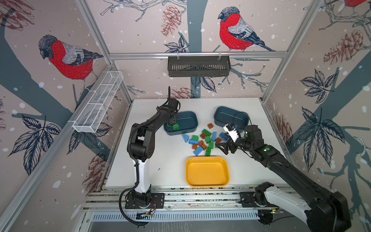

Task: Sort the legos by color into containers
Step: 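Lower the left gripper to the pile and grasp a blue sloped brick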

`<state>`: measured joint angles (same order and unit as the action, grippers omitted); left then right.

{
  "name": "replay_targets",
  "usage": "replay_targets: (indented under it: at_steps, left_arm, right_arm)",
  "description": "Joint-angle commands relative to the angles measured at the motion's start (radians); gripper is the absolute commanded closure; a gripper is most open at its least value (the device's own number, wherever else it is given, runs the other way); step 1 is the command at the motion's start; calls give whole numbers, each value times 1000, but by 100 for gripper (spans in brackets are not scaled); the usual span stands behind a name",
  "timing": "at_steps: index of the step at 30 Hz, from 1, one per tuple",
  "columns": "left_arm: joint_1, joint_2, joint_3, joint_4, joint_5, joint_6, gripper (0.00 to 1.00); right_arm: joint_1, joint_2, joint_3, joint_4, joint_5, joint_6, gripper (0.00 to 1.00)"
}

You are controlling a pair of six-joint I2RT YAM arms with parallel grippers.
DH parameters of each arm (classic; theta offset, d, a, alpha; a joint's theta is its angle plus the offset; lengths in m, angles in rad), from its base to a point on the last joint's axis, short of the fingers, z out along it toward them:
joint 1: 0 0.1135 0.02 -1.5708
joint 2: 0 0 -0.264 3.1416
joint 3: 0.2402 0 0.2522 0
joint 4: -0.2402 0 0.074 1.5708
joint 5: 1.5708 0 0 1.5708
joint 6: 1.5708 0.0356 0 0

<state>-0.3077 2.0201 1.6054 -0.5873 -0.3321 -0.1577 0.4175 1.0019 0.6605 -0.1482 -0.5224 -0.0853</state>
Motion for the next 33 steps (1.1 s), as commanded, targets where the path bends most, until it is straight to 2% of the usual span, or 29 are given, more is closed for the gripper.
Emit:
replay_targets:
  at_steps: [1, 4, 10, 15, 19, 25, 33]
  left_arm:
    - [-4, -57, 3, -66, 50, -34, 40]
    - [-20, -128, -38, -95, 126, -73, 37]
    - [-110, -264, -169, -109, 184, -168, 34]
    - [-195, -344, -308, -25, 260, -219, 34]
    - [-239, -341, -385, 34, 300, -294, 34]
    - [-292, -307, -424, 139, 264, -437, 33]
    - [-306, -232, -422, 192, 183, -466, 33]
  right_arm:
    - [0, 4, 10, 15, 1, -17, 1]
    - [-3, 4, 8, 12, 1, -19, 1]
    - [-7, 16, 4, 15, 0, -26, 1]
    - [-10, 28, 7, 8, -8, -33, 1]
    - [-15, 31, 0, 8, -11, -41, 1]
    - [-17, 29, -10, 18, -13, -33, 1]
    - [-22, 17, -27, 21, -12, -31, 1]
